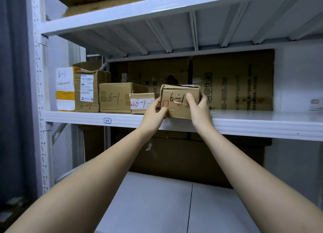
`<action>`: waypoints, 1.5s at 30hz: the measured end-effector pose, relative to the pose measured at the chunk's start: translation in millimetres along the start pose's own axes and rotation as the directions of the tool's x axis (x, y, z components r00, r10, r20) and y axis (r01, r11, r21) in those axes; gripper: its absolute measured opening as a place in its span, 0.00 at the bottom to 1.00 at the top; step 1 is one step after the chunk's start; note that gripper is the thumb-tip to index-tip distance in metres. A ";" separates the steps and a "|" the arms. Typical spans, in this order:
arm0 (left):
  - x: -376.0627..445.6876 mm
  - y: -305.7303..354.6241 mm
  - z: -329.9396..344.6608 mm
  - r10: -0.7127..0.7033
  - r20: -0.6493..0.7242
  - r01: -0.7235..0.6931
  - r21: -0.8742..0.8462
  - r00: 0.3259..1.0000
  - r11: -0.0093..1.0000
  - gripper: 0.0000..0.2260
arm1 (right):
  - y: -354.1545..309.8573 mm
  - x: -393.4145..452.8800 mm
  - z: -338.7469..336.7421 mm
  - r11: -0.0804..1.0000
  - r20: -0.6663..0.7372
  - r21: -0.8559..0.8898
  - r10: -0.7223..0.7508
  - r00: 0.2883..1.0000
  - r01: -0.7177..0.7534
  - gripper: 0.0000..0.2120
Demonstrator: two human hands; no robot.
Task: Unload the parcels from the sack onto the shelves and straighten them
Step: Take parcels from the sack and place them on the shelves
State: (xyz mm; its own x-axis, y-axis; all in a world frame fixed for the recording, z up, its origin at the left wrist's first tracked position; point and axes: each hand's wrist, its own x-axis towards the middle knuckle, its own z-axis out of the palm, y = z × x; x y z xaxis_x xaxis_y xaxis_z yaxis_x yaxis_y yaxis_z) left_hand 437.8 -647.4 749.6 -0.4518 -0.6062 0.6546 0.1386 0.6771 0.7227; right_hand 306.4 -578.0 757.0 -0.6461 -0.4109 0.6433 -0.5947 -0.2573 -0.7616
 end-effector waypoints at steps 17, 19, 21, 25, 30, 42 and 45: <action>42.5 -56.8 -44.5 0.202 0.105 -0.228 0.384 0.974 0.895 0.18 | 1.5 15.1 24.9 0.970 0.146 -0.228 0.118 0.982 -0.083 0.30; 47.8 -58.9 -48.6 0.169 0.100 -0.196 0.448 0.981 0.872 0.20 | 3.2 15.0 26.3 0.960 0.165 -0.256 0.155 0.974 -0.109 0.29; 52.3 -62.5 -50.7 0.161 0.092 -0.185 0.490 0.983 0.852 0.19 | 5.5 16.3 28.6 0.945 0.151 -0.303 0.173 0.973 -0.122 0.31; 59.5 -70.1 -51.8 0.195 0.061 -0.196 0.549 0.979 0.813 0.17 | 7.8 21.5 34.6 0.914 0.121 -0.388 0.183 0.976 -0.123 0.32; 72.6 -77.0 -48.8 0.262 0.005 -0.209 0.619 0.965 0.757 0.12 | 11.7 30.4 40.6 0.863 0.113 -0.494 0.181 0.977 -0.103 0.29; 93.4 -90.1 -45.2 0.507 -0.055 -0.307 0.738 0.860 0.601 0.11 | 17.3 55.5 50.0 0.765 0.067 -0.631 0.220 0.973 -0.129 0.28; 95.9 -90.8 -44.2 0.533 -0.105 -0.283 0.753 0.840 0.594 0.16 | 19.4 60.1 50.8 0.763 0.077 -0.636 0.214 0.974 -0.117 0.23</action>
State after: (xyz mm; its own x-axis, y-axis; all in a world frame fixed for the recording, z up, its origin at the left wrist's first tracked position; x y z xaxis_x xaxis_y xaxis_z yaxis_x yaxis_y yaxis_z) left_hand 420.9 -785.5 756.6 -0.2131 -0.1916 0.9581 -0.4537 0.8879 0.0767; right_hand 280.4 -652.2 776.8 -0.7195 -0.5225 0.4576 -0.6822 0.4084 -0.6065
